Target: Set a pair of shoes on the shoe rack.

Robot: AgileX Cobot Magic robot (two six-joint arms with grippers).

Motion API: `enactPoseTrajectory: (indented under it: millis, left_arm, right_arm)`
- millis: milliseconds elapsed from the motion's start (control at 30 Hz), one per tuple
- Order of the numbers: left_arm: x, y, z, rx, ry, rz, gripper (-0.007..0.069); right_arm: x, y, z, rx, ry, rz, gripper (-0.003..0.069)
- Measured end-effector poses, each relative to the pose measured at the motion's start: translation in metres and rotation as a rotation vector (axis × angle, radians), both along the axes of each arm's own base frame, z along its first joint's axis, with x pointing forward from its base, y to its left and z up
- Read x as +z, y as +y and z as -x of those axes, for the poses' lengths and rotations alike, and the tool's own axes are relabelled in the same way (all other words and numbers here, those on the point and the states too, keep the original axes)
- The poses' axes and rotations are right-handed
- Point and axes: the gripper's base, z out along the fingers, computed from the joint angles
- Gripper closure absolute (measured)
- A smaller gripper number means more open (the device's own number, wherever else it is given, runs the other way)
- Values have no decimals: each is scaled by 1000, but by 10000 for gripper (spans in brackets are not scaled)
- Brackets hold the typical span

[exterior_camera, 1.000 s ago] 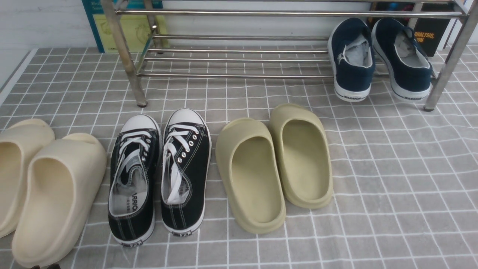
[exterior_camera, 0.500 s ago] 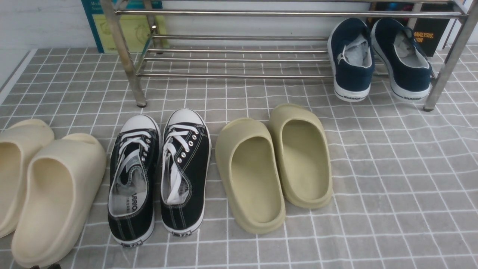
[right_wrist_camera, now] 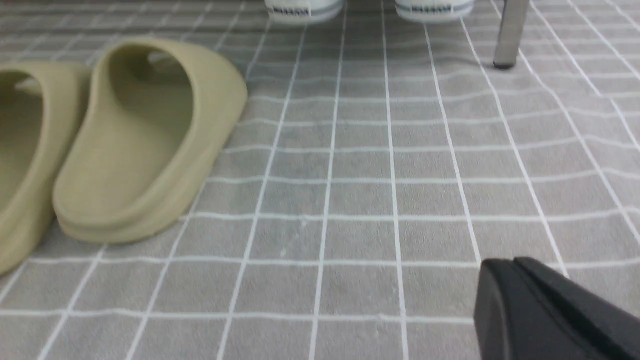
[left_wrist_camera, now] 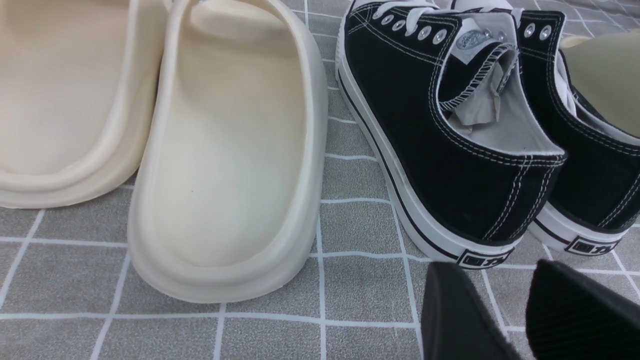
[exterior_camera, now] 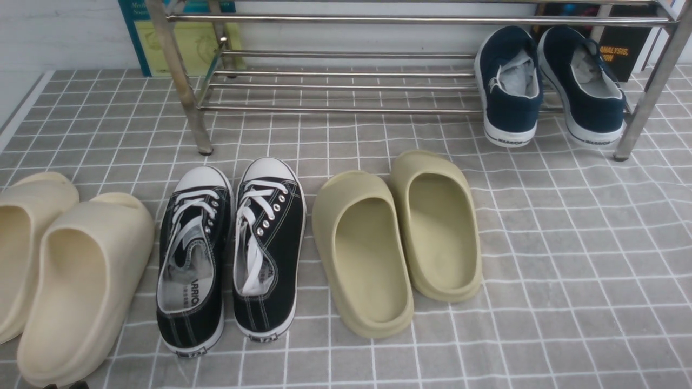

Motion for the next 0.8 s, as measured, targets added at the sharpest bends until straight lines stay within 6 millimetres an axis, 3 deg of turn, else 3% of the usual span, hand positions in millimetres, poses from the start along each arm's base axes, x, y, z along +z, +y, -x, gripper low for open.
enactPoseTrajectory:
  millis: [267,667,800]
  left_arm:
    - [0,0,0,0,-1,0,387]
    - [0,0,0,0,-1,0,386]
    - [0,0,0,0,-1,0,386]
  right_arm:
    - [1,-7,25,-59,-83,0,640]
    - [-5,-8,26,-69,-25,-11,636]
    - [-6,-4,27,-65,10,-129,636]
